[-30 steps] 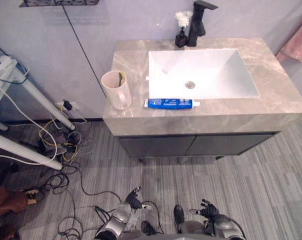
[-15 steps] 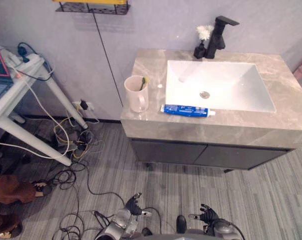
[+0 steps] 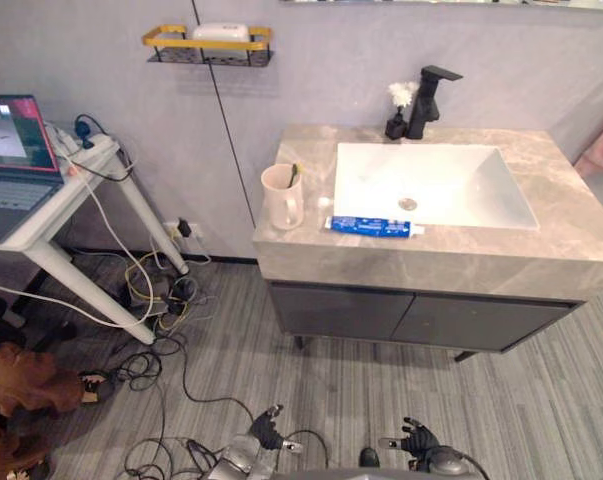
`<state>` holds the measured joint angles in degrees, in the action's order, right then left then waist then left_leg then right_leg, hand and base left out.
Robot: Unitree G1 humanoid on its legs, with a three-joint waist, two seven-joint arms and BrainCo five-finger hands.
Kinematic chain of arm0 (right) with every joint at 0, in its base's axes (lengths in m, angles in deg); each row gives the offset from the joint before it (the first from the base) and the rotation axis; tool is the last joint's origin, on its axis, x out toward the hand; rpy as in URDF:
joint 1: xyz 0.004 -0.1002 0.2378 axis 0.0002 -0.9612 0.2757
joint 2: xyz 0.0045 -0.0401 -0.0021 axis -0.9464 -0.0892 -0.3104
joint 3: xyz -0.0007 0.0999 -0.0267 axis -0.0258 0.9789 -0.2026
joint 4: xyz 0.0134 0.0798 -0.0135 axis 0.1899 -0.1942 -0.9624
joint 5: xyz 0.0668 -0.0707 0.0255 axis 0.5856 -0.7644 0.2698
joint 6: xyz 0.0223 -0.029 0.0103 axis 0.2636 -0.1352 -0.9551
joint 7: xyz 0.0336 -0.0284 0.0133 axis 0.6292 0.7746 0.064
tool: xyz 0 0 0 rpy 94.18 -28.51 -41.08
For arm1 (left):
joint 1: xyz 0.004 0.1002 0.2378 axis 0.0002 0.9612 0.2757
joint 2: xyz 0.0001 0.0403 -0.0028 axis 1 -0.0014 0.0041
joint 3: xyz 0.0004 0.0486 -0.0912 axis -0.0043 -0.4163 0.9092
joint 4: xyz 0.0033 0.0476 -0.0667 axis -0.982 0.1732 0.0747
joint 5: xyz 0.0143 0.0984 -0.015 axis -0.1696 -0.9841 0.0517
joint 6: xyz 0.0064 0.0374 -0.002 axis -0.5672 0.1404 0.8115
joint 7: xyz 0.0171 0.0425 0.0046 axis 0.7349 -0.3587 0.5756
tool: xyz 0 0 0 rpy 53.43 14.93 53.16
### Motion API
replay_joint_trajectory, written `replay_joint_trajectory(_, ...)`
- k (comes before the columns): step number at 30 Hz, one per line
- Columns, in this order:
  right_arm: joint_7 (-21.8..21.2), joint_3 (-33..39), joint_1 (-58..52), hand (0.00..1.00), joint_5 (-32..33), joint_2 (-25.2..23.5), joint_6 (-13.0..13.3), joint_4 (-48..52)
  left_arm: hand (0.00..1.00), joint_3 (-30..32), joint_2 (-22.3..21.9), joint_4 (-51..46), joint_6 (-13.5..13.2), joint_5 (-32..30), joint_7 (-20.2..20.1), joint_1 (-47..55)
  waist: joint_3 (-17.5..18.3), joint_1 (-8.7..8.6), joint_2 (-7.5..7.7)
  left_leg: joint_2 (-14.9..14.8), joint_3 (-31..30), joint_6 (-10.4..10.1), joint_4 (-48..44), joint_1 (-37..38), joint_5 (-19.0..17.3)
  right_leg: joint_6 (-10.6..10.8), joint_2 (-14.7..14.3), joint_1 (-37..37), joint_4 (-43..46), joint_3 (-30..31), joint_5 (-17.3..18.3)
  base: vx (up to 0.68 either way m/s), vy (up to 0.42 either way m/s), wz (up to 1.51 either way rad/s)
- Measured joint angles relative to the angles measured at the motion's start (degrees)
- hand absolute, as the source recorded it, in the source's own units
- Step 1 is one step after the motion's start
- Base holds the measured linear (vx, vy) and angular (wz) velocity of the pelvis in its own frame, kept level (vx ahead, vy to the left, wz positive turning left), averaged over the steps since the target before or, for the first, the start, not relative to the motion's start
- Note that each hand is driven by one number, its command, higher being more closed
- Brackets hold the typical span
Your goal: Organize washtable
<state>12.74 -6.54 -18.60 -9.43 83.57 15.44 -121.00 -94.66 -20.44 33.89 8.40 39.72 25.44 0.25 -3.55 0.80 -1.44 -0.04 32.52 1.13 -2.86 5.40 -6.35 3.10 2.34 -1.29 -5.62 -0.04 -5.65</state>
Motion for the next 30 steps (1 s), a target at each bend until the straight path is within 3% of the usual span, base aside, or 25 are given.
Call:
replay_joint_trajectory(4, -0.07, 1.11, -0.12, 0.00, 1.34, 0.04, 0.47, 0.16, 0.00, 0.56, 0.03, 0.16, -0.09, 1.35, 0.00, 0.11, -0.07, -0.16, 0.05, 0.15, -0.40, 0.35, -0.06, -1.68, 0.30, 0.05, -0.24, 3.82, 3.76, 2.11, 0.85, -0.03, -0.017, -0.24)
replay_joint_trajectory(7, -0.16, 3.09, -0.11, 0.00, 4.03, -0.23, 1.04, 1.82, 0.00, 3.51, 0.23, 0.18, -0.16, 4.20, 0.11, 0.42, -2.33, -1.14, 0.76, 1.11, -2.75, 0.70, -0.08, -1.09, 0.56, 0.17, 0.10, 9.04, 15.02, 3.64, 6.04, -0.05, -0.027, -0.18)
replay_joint_trajectory(10, -0.19, 3.25, -0.12, 0.00, 5.87, -0.20, 1.72, 2.27, 0.00, 6.78, 0.44, 0.50, -0.17, 5.88, 0.26, 0.78, -3.03, -1.80, 1.17, 2.03, -4.45, 0.61, -0.01, -1.22, 0.80, 0.68, 0.99, 10.29, 17.40, 3.50, 7.24, -0.04, -0.006, 0.10)
replay_joint_trajectory(13, -0.20, 3.28, -0.12, 0.00, 6.24, -0.10, 1.72, 1.97, 0.00, 9.01, 0.36, 0.47, -0.16, 6.39, 0.53, 1.10, -3.04, -1.67, 1.07, 2.12, -7.37, 0.61, 0.33, -1.92, 1.08, 0.81, 1.65, 9.80, 15.20, 2.12, 6.35, -0.04, 0.000, 0.24)
replay_joint_trajectory(19, -0.16, 3.04, -0.22, 0.00, 6.07, -0.33, 1.64, 1.58, 0.00, 10.24, 0.01, 0.53, -0.14, 6.18, 1.22, 1.29, -2.91, -1.46, 0.93, 2.60, -10.30, -0.16, 2.66, -1.68, 0.64, 1.30, 1.20, 5.13, 4.76, 1.94, 0.50, -0.01, 0.003, -0.01)
replay_joint_trajectory(30, -0.19, 2.17, -0.44, 0.00, 5.48, -0.35, 1.64, 1.01, 0.00, 9.39, 0.02, 1.46, -0.14, 5.65, 1.25, 1.16, -2.33, -1.42, 0.93, 2.11, -13.81, 0.20, 1.90, -0.34, 0.87, 1.03, 0.73, 1.06, 1.77, -0.58, 0.66, 0.04, -0.054, 0.10)
